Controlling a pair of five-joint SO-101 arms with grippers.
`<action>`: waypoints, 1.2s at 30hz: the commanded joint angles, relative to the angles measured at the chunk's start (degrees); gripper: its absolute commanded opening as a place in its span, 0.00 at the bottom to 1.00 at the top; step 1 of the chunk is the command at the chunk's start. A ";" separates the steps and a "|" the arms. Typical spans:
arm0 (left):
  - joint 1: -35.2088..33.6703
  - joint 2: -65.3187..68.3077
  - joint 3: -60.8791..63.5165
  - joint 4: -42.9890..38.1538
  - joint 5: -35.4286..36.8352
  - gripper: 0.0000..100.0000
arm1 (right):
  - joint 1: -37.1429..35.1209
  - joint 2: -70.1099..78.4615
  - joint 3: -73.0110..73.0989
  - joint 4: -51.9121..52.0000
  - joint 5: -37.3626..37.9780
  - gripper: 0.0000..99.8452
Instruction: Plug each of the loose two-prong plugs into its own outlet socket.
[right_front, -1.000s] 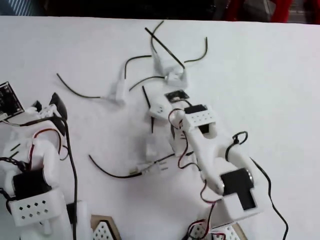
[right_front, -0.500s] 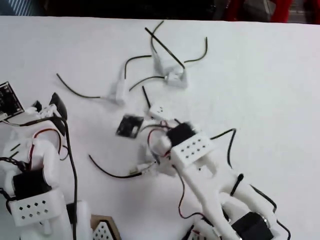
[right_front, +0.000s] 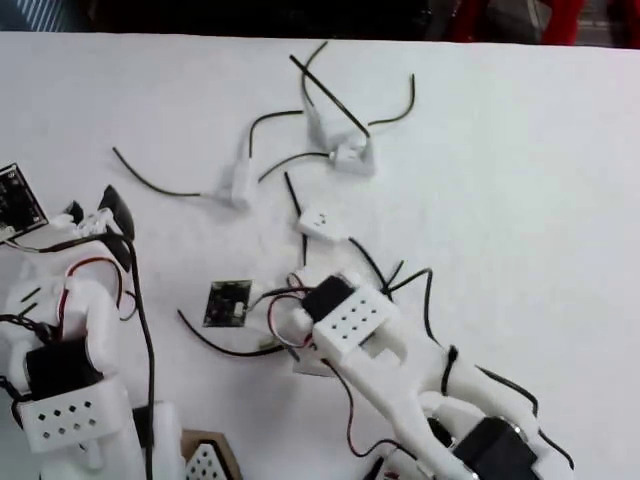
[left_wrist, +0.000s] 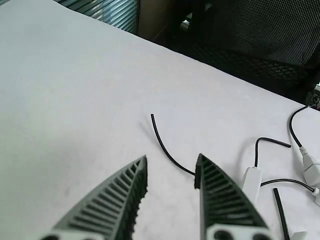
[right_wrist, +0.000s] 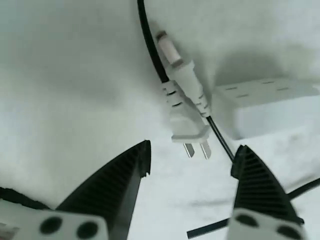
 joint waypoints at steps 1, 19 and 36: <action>-0.31 -0.92 -0.26 -1.58 0.09 0.17 | -0.22 4.44 -0.44 -3.21 0.62 0.30; -0.31 -0.92 -0.26 -1.58 0.09 0.17 | 8.40 9.63 -0.70 -10.68 0.70 0.02; -0.31 -0.92 -0.26 -1.58 0.09 0.17 | 32.66 -14.99 -0.79 -0.04 0.70 0.02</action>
